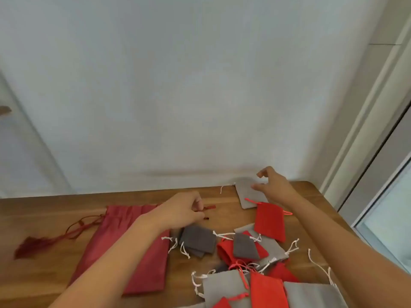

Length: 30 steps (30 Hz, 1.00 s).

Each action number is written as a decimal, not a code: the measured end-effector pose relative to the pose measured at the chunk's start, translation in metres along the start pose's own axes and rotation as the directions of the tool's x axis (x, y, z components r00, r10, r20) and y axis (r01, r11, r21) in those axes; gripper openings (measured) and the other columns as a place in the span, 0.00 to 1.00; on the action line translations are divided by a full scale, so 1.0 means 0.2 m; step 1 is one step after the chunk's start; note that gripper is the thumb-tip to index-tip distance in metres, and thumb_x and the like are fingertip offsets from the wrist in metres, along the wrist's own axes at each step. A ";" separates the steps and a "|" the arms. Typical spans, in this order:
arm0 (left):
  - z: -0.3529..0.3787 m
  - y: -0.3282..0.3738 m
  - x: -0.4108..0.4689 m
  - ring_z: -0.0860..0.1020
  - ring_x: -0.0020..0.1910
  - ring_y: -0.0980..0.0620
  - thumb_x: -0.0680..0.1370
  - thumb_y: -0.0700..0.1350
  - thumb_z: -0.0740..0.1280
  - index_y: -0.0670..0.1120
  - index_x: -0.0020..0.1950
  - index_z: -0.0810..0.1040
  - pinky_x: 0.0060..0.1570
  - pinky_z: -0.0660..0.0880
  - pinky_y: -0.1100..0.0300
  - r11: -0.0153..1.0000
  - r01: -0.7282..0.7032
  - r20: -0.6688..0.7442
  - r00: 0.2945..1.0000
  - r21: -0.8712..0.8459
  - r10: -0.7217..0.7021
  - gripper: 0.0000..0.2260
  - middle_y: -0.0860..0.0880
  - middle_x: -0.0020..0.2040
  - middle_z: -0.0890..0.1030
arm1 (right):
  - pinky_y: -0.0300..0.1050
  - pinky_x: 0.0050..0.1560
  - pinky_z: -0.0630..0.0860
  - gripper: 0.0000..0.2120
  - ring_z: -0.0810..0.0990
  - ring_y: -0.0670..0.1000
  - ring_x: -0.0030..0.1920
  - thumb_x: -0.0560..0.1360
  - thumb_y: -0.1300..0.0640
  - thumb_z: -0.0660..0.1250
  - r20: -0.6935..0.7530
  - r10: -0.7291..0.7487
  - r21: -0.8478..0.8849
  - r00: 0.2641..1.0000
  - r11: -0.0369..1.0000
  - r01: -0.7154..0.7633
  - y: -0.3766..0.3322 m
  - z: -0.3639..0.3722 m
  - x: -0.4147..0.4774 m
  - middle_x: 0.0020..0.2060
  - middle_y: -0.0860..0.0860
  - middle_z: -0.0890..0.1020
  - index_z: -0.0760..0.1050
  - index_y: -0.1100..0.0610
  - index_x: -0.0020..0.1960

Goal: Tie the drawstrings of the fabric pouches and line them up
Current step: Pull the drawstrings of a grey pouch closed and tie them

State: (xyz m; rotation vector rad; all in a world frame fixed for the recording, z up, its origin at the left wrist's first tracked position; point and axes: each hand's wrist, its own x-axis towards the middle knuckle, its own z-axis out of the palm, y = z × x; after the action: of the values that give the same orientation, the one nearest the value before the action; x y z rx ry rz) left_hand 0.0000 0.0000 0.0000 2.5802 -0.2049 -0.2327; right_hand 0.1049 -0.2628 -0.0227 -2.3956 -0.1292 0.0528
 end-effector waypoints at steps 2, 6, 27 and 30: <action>0.08 0.01 -0.05 0.75 0.50 0.57 0.77 0.47 0.67 0.51 0.50 0.75 0.48 0.71 0.67 1.000 0.022 -0.010 1.000 -0.019 -0.022 0.04 0.54 0.52 0.78 | 0.46 0.50 0.71 0.23 0.76 0.54 0.55 0.73 0.53 0.73 0.033 -0.005 0.024 0.999 1.000 0.004 0.02 0.05 -0.03 0.61 0.55 0.75 0.68 0.56 0.63; 0.25 0.05 -0.15 0.69 0.67 0.54 0.80 0.48 0.63 0.49 0.70 0.69 0.63 0.64 0.64 0.999 -0.013 0.010 1.000 0.034 0.012 0.18 0.51 0.69 0.71 | 0.47 0.68 0.64 0.26 0.69 0.57 0.69 0.74 0.55 0.71 0.122 -0.139 -0.121 0.983 0.981 0.154 0.09 0.16 -0.07 0.68 0.55 0.72 0.69 0.55 0.70; 0.24 0.22 -0.43 0.69 0.69 0.50 0.82 0.39 0.55 0.45 0.71 0.70 0.64 0.64 0.62 0.992 0.071 -0.012 0.997 0.104 -0.070 0.18 0.47 0.71 0.71 | 0.44 0.36 0.71 0.13 0.75 0.53 0.43 0.72 0.67 0.68 -0.218 0.315 0.453 0.924 0.871 -0.190 0.25 -0.12 -0.38 0.49 0.56 0.79 0.71 0.57 0.54; 0.20 0.30 -0.41 0.74 0.63 0.54 0.80 0.40 0.61 0.47 0.63 0.76 0.58 0.67 0.65 0.989 -0.032 -0.222 0.975 -0.144 -0.001 0.12 0.51 0.63 0.78 | 0.49 0.45 0.75 0.15 0.77 0.53 0.46 0.73 0.65 0.69 -0.321 0.276 0.483 0.906 0.871 -0.095 0.20 -0.18 -0.40 0.49 0.53 0.79 0.68 0.52 0.54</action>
State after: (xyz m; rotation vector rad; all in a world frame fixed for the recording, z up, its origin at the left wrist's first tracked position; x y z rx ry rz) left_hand -0.0933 -0.0552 0.0091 2.4335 -0.1208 0.0452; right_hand 0.0312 -0.3259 -0.0231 -1.8909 0.2780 -0.2661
